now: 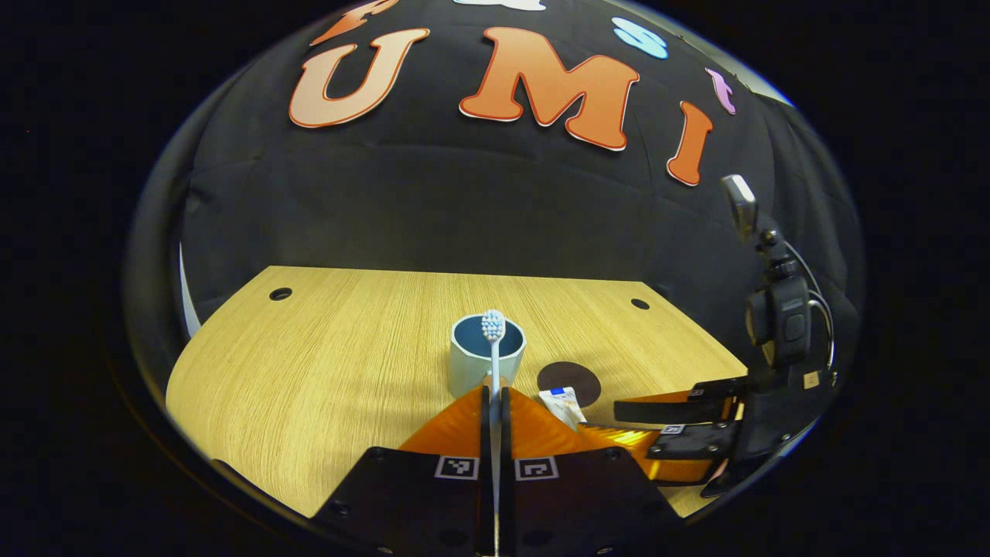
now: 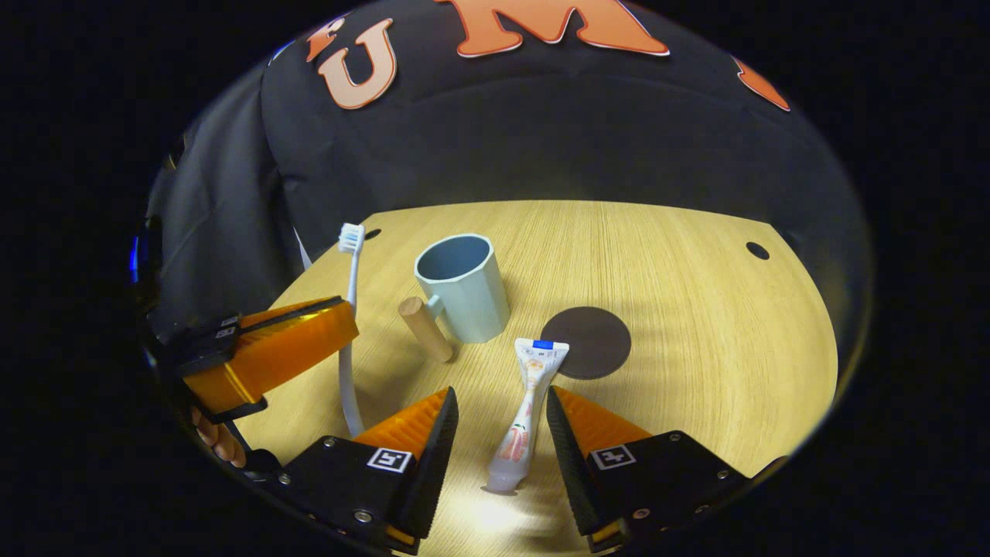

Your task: Put the toothbrush and toothpaste on the desktop into the cup, then pick up the cup and place it on the coaster on the desktop.

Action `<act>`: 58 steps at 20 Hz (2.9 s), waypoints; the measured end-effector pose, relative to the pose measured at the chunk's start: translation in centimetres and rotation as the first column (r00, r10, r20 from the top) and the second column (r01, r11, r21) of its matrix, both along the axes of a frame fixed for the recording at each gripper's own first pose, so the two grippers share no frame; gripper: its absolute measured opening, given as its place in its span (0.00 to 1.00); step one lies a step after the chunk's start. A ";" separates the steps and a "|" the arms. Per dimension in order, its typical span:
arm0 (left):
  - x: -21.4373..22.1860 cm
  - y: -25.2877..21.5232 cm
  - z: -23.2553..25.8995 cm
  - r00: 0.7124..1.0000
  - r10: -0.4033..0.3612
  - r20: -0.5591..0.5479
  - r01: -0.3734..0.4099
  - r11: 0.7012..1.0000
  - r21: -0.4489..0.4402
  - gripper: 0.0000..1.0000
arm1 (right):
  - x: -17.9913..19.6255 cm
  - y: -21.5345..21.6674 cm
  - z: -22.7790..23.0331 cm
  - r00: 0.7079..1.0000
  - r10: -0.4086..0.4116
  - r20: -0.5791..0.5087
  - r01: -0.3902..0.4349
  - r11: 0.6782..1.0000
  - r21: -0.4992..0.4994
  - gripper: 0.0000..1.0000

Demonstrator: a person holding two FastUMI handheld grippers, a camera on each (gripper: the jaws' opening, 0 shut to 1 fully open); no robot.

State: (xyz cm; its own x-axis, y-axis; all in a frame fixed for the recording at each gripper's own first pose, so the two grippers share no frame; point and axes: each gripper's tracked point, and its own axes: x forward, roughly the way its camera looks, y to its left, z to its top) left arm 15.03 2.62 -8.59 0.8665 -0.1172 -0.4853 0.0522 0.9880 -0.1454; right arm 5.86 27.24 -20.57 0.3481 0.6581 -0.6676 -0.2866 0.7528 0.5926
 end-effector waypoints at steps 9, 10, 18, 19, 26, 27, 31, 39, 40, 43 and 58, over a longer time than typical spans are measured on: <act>0.4 0.9 -0.2 1.000 0.007 -0.015 -0.007 1.000 -0.009 0.02 | -0.1 1.8 -3.9 0.994 0.003 -0.112 -0.008 0.999 -0.051 0.63; 0.6 0.9 -0.2 1.000 0.010 -0.014 -0.010 1.000 -0.009 0.03 | -0.3 1.8 -4.4 0.992 0.005 -0.128 -0.013 0.998 -0.064 0.58; 2.1 0.9 1.1 0.999 0.005 0.051 -0.006 1.000 0.014 0.02 | 0.4 1.0 -5.2 0.991 -0.023 -0.129 0.015 0.998 -0.062 0.06; 2.4 1.1 1.5 0.997 0.010 0.074 -0.012 1.000 0.022 0.03 | 0.4 1.1 -5.1 0.992 -0.030 -0.124 0.024 0.998 -0.055 0.05; 4.7 1.7 4.8 0.976 0.030 0.218 -0.050 0.995 0.085 0.02 | 2.7 -0.4 -1.7 0.995 -0.100 -0.007 0.101 0.994 0.034 0.05; 4.7 1.7 5.0 0.971 0.030 0.238 -0.053 0.995 0.088 0.02 | 3.0 -0.6 -1.2 0.994 -0.106 0.009 0.106 0.993 0.049 0.05; 6.5 1.4 7.0 0.943 0.036 0.330 -0.069 0.994 0.088 0.02 | 4.4 -2.5 1.0 0.983 -0.159 0.090 0.150 0.984 0.096 0.05; 10.8 1.1 11.2 0.849 0.047 0.526 -0.127 0.985 0.118 0.02 | 4.2 -4.1 3.5 0.911 -0.284 0.299 0.254 0.958 0.135 0.05; 11.4 0.9 11.2 0.846 0.045 0.531 -0.129 0.984 0.122 0.02 | 4.3 -4.3 4.1 0.897 -0.296 0.327 0.266 0.954 0.136 0.05; 13.3 0.7 10.4 0.839 0.045 0.543 -0.129 0.985 0.117 0.02 | 4.3 -5.3 6.3 0.856 -0.325 0.402 0.292 0.946 0.143 0.05; 17.5 0.2 3.2 0.885 0.057 0.461 -0.098 0.993 0.064 0.02 | 4.9 -8.7 9.4 0.782 -0.398 0.480 0.375 0.915 0.148 0.05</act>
State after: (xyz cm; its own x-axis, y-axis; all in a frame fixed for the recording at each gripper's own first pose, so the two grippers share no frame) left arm 32.53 2.82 -5.40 0.9991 -0.0174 -0.0374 0.0159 0.9990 -0.0413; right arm 10.71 18.57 -11.14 0.8516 0.4208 -0.3126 -0.2371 0.8410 0.4863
